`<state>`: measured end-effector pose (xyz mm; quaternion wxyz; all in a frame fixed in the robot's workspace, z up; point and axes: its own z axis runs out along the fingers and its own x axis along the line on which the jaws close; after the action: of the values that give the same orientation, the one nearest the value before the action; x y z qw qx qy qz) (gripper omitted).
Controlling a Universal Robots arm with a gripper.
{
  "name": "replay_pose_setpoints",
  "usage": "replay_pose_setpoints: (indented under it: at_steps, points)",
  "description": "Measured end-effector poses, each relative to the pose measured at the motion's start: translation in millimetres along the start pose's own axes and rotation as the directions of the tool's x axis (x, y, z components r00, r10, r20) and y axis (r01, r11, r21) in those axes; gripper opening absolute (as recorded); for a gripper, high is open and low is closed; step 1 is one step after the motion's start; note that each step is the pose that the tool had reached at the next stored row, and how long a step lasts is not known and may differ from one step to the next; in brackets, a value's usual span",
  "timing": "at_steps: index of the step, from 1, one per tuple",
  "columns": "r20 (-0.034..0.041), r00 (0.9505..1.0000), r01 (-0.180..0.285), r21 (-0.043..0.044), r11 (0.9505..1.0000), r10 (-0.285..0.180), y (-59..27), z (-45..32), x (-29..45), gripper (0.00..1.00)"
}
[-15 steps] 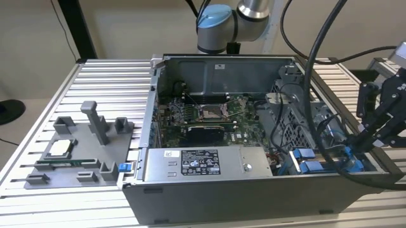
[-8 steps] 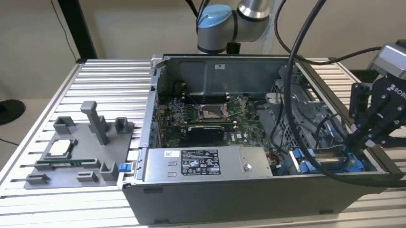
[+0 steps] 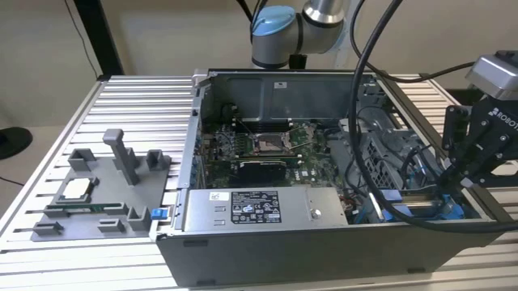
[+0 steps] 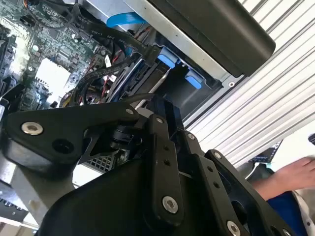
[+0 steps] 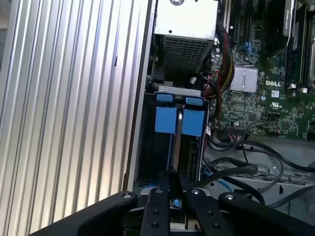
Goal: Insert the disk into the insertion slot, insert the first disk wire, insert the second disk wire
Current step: 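Insert the first disk wire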
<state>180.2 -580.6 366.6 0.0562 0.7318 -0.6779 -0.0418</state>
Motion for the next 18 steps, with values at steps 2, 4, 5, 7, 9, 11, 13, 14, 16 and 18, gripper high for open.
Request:
replay_pose_setpoints:
  at_steps: [2, 4, 5, 7, 9, 11, 13, 14, 16, 18]
  points:
    - [0.0010, 1.0000, -0.009, 0.0060, 0.9999, 0.009, 1.0, 0.2, -0.6, 0.00]
    - [0.0018, 0.9998, -0.017, 0.0131, 0.9998, 0.017, 2.0, 0.5, -1.3, 0.00]
    - [0.0024, 0.9997, -0.023, 0.0157, 0.9996, 0.023, 2.4, 0.6, -1.6, 0.00]
    - [0.0042, 0.9993, -0.038, 0.0187, 0.9991, 0.038, 2.7, 0.9, -1.7, 0.00]
    - [0.0066, 0.9985, -0.055, 0.0211, 0.9983, 0.055, 3.1, 1.3, -2.1, 0.00]
    - [0.0077, 0.9980, -0.062, 0.0236, 0.9978, 0.062, 3.8, 1.7, -3.2, 0.00]
    - [0.0079, 0.9979, -0.065, 0.0263, 0.9975, 0.065, 4.4, 2.4, -5.8, 0.00]
    - [0.0079, 0.9978, -0.065, 0.0282, 0.9975, 0.065, 4.3, 2.5, -7.7, 0.00]
    - [0.0051, 0.9978, -0.066, 0.0302, 0.9974, 0.066, 3.9, 2.9, -13.8, 0.00]
    - [0.0026, 0.9978, -0.067, 0.0366, 0.9971, 0.067, 3.7, 3.8, -16.9, 0.00]
